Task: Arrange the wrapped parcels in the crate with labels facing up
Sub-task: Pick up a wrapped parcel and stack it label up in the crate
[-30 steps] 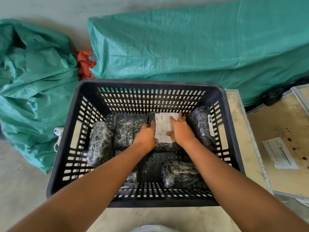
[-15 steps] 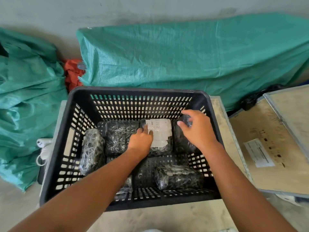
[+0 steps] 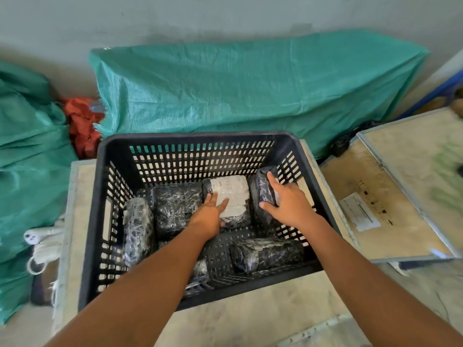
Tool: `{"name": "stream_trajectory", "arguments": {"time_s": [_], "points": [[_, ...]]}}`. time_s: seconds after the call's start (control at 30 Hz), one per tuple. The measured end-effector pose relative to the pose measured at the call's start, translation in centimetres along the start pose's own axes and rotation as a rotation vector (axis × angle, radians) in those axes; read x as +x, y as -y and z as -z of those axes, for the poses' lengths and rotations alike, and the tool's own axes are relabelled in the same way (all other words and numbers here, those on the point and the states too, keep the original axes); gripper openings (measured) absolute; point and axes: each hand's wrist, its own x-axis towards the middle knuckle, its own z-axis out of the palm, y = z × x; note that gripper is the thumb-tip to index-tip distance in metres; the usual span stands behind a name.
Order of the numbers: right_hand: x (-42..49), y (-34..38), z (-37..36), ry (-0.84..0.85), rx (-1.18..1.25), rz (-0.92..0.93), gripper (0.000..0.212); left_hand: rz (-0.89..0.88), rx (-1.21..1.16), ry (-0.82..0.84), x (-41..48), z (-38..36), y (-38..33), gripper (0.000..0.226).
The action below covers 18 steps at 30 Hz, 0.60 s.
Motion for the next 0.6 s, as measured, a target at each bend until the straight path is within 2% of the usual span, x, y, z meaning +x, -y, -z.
{"name": "stream_trajectory", "arguments": {"time_s": [0.1, 0.17, 0.27, 0.53, 0.6], "points": [[0.9, 0.1, -0.4, 0.005, 0.26, 0.047, 0.091, 0.002, 0.009, -0.004, -0.3, 0.5, -0.2, 0.085], [1.8, -0.4, -0.7, -0.024, 0.36, 0.058, 0.087, -0.005, -0.053, -0.041, -0.7, 0.8, -0.6, 0.096], [3.1, -1.2, -0.9, -0.033, 0.44, 0.058, 0.081, -0.085, -0.099, -0.126, -1.3, 2.4, -1.7, 0.109], [3.9, -2.0, 2.7, -0.094, 0.595, 0.044, 0.08, -0.283, -0.29, -0.357, -6.5, 5.7, -7.3, 0.109], [3.1, -1.6, 4.9, -0.048, 0.886, -0.014, 0.07, -0.302, -0.282, -0.391, -7.7, 5.8, -9.0, 0.115]]}}
